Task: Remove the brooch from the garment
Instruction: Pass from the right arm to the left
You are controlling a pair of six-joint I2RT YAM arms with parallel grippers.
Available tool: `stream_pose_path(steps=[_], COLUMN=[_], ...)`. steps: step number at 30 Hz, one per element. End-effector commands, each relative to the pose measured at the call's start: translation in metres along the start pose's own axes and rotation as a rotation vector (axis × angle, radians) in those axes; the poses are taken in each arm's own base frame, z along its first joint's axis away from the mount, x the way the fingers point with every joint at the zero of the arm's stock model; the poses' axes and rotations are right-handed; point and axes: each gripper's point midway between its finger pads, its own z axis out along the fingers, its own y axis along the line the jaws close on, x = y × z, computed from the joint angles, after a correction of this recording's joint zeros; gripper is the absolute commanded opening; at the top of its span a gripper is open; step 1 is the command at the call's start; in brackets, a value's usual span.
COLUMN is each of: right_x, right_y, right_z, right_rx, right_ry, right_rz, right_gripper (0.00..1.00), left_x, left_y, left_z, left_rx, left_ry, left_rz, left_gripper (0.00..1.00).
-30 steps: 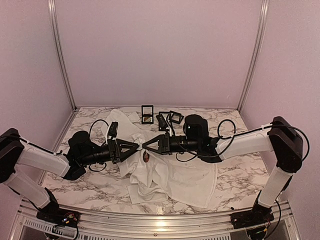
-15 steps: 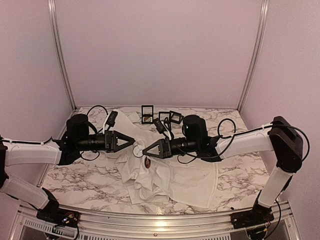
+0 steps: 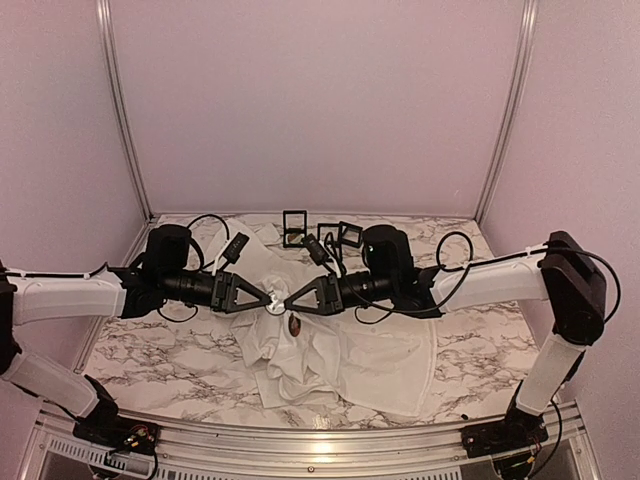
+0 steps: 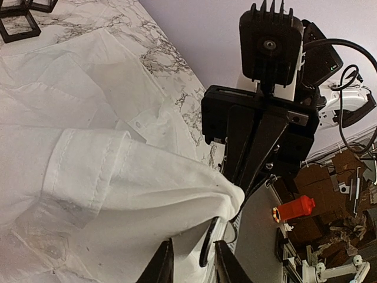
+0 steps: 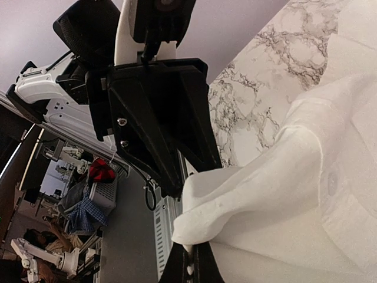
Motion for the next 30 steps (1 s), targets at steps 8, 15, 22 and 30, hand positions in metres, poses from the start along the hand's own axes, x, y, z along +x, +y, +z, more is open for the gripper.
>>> stream_pose_path(steps=[8,15,22,30], right_x=[-0.011,-0.011,-0.008,-0.005], right_y=[0.006,0.001,-0.002,-0.004], right_z=[0.003,0.005,0.006,0.007], right_rx=[-0.014,0.004,0.018,0.03], right_ry=[0.014,0.027,0.043,0.055], right_rz=[-0.052,-0.058,-0.064,-0.068], right_gripper=[0.0,0.0,0.0,0.0], left_x=[0.001,-0.001,-0.002,-0.004], left_y=[-0.006,-0.009,-0.008,-0.01], left_z=[0.003,0.004,0.006,0.005], left_rx=[0.046,0.059,0.066,0.075], left_ry=[0.05,0.049,0.049,0.043], left_rz=[0.011,0.01,0.0,-0.005], left_gripper=[0.18,0.18,0.13,0.17])
